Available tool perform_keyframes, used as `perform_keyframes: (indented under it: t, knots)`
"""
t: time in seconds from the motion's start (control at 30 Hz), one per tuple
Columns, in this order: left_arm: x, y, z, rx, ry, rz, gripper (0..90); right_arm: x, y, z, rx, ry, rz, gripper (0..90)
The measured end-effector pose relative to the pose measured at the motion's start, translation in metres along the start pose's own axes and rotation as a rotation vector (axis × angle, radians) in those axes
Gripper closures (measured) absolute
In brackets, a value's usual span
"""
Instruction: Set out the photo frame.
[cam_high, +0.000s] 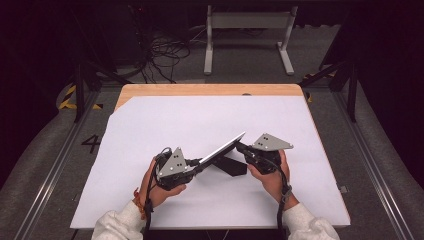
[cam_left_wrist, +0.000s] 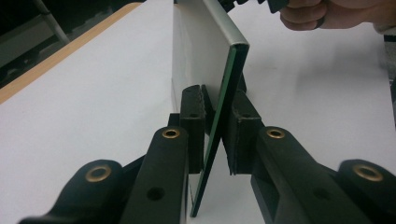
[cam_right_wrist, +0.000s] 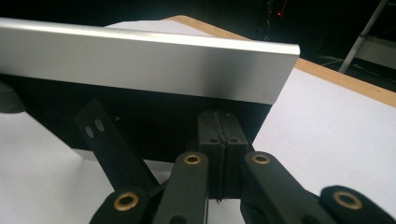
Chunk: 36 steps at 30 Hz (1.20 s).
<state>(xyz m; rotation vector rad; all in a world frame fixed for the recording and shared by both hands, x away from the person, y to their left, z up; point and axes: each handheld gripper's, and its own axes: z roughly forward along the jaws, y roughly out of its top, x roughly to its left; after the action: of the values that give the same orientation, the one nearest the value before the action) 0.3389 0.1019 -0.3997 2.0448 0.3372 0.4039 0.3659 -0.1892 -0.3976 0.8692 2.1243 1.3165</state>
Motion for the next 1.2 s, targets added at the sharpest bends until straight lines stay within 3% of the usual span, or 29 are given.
perform_keyframes:
  t: [0.5,0.8,0.93,1.2]
  knots:
    - [-0.002,0.000,0.004,-0.015,-0.011,-0.017,75.3,-0.002,0.004,0.012,-0.014,-0.016,0.008,90.0]
    - [-0.002,-0.002,-0.003,-0.004,-0.024,-0.001,73.2,0.000,0.002,0.010,-0.014,-0.003,0.005,90.0]
    - [-0.001,-0.004,-0.009,0.023,-0.025,0.024,74.5,-0.002,0.002,0.005,-0.026,-0.004,0.009,90.0]
    - [0.009,-0.009,-0.014,0.018,-0.081,0.007,75.9,-0.002,0.001,0.001,-0.035,-0.014,0.000,90.0]
